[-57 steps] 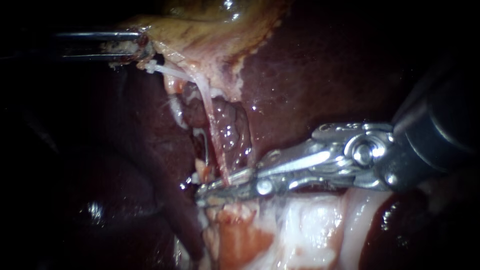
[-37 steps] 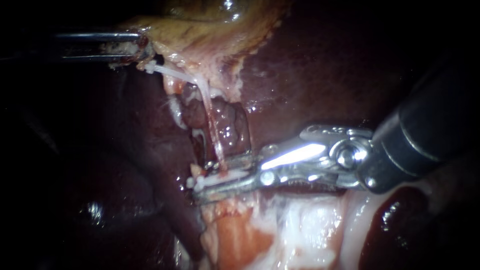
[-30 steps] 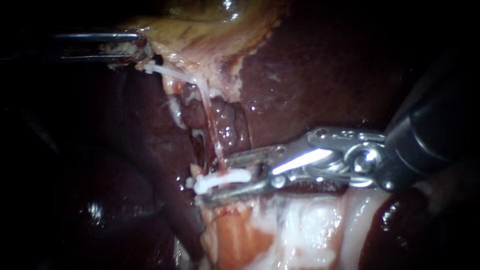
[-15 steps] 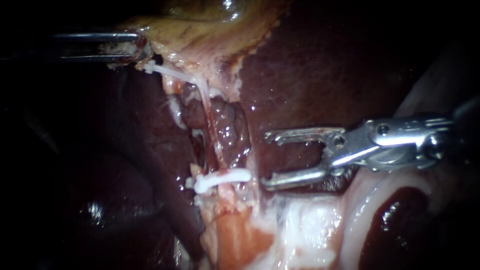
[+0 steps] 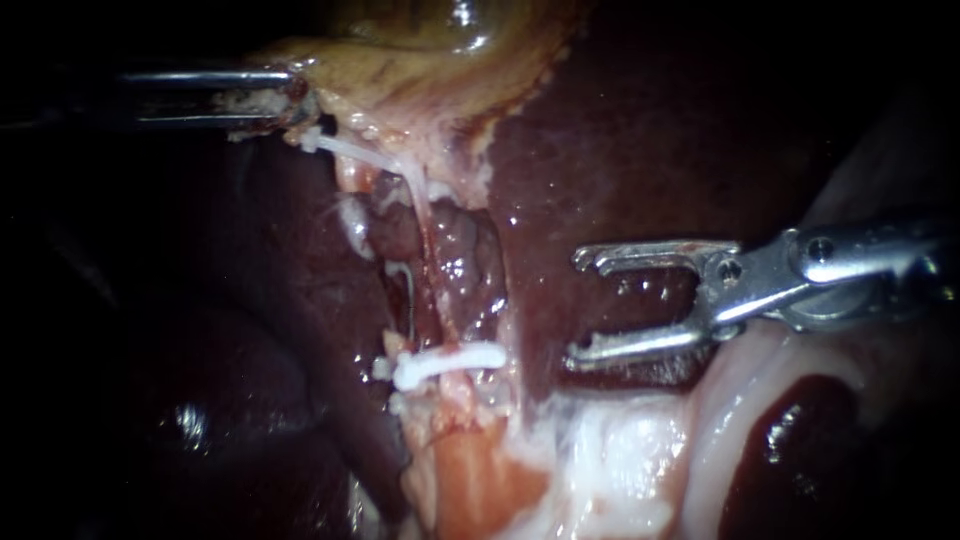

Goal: Going back first clip right tube

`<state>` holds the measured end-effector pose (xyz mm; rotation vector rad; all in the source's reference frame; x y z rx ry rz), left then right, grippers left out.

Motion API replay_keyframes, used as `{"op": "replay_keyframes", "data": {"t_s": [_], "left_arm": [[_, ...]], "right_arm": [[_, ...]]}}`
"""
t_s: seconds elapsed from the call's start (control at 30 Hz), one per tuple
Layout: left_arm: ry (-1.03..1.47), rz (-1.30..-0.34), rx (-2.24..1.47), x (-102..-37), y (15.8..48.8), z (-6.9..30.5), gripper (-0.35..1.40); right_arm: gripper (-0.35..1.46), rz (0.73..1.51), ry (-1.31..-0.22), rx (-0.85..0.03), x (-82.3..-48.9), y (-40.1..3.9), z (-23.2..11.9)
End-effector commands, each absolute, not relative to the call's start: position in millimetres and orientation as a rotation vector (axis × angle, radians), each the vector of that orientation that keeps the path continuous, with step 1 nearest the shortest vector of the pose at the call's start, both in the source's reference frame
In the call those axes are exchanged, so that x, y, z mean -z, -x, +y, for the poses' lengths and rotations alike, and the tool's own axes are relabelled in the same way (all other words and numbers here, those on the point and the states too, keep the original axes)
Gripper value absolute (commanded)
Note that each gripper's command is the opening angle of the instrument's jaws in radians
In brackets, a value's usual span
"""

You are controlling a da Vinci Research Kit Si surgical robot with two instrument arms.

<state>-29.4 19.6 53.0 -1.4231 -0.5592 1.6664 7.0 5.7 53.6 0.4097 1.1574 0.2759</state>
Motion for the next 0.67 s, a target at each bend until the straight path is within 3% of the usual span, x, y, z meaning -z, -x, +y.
{"op": "replay_keyframes", "data": {"t_s": [0.03,0.33,0.67], "left_arm": [[1.426,-0.554,-1.667,-53.4,29.9,19.5,-0.35],[1.428,-0.554,-1.683,-56.0,32.0,19.0,-0.35],[1.43,-0.558,-1.684,-55.8,31.8,18.9,-0.35]], "right_arm": [[0.5,1.158,-0.41,-0.275,-53.6,-7.0,5.7],[0.5,1.158,-0.41,-0.274,-53.6,-6.7,5.6],[0.5,1.157,-0.409,-0.276,-53.6,-7.0,5.7]]}}
